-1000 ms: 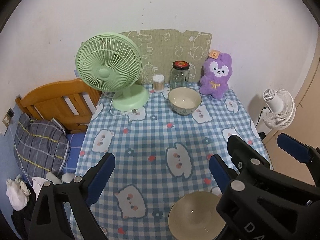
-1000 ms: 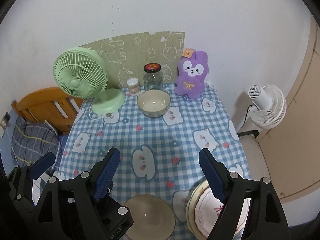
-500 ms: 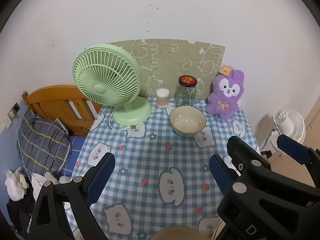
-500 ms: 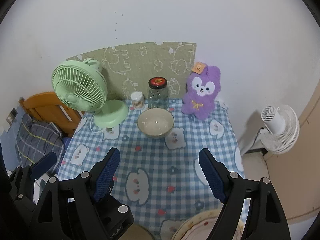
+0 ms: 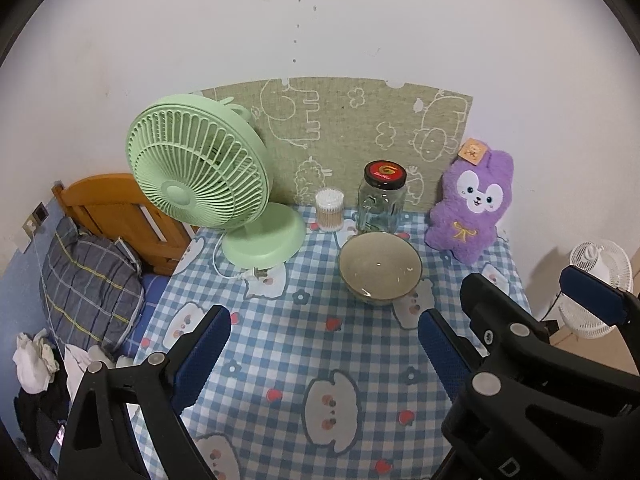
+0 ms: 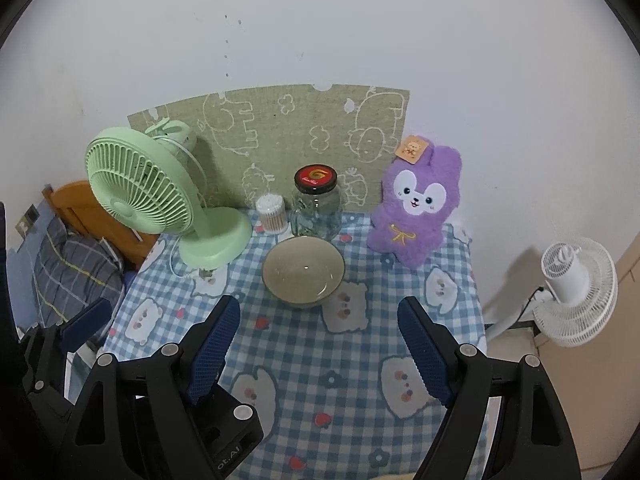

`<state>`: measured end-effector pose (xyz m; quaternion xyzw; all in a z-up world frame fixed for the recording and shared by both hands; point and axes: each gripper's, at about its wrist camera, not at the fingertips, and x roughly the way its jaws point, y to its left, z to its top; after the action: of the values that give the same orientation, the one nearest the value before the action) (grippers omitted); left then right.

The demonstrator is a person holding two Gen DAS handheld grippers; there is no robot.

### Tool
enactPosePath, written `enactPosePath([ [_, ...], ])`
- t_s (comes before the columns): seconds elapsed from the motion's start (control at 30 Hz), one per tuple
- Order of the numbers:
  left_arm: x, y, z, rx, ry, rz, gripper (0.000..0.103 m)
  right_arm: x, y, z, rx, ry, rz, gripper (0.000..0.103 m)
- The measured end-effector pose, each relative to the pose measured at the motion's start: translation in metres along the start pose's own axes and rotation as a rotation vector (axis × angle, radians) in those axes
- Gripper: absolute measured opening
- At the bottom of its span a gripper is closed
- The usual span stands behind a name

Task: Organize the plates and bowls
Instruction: 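Move both grippers toward the floral bowl beside the purple plush, then close both grippers on the rim of the floral bowl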

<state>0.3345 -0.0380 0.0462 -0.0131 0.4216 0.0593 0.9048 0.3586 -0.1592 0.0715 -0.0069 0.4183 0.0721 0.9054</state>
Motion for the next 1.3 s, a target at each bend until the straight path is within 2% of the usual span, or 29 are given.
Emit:
enactPosePath([
  [0.33, 0.037, -0.016, 0.015, 0.002, 0.027, 0.052, 0.093, 0.044, -0.014, 0.02, -0.013, 0.014, 0.015, 0.084],
  [0.67, 0.08, -0.026, 0.026, -0.002, 0.056, 0.054, 0.089, 0.091, -0.027, 0.031, -0.015, 0.027, 0.005, 0.084],
  [0.77, 0.094, -0.027, 0.027, -0.009, 0.079, 0.03, 0.082, 0.105, -0.03, 0.032, -0.014, 0.032, 0.003, 0.084],
  [0.97, 0.12, -0.031, 0.027, -0.01, 0.095, 0.049, 0.08, 0.136, -0.034, 0.033, -0.005, 0.051, 0.016, 0.083],
  [1.03, 0.129, -0.032, 0.027, -0.006, 0.1, 0.05, 0.076, 0.147, -0.035, 0.033, -0.005, 0.054, 0.012, 0.083],
  [1.13, 0.143, -0.035, 0.028, 0.004, 0.114, 0.06, 0.072, 0.161, -0.035, 0.034, -0.009, 0.063, 0.013, 0.079],
  [1.3, 0.171, -0.038, 0.03, 0.011, 0.146, 0.035, 0.06, 0.188, -0.034, 0.034, -0.008, 0.086, 0.023, 0.073],
])
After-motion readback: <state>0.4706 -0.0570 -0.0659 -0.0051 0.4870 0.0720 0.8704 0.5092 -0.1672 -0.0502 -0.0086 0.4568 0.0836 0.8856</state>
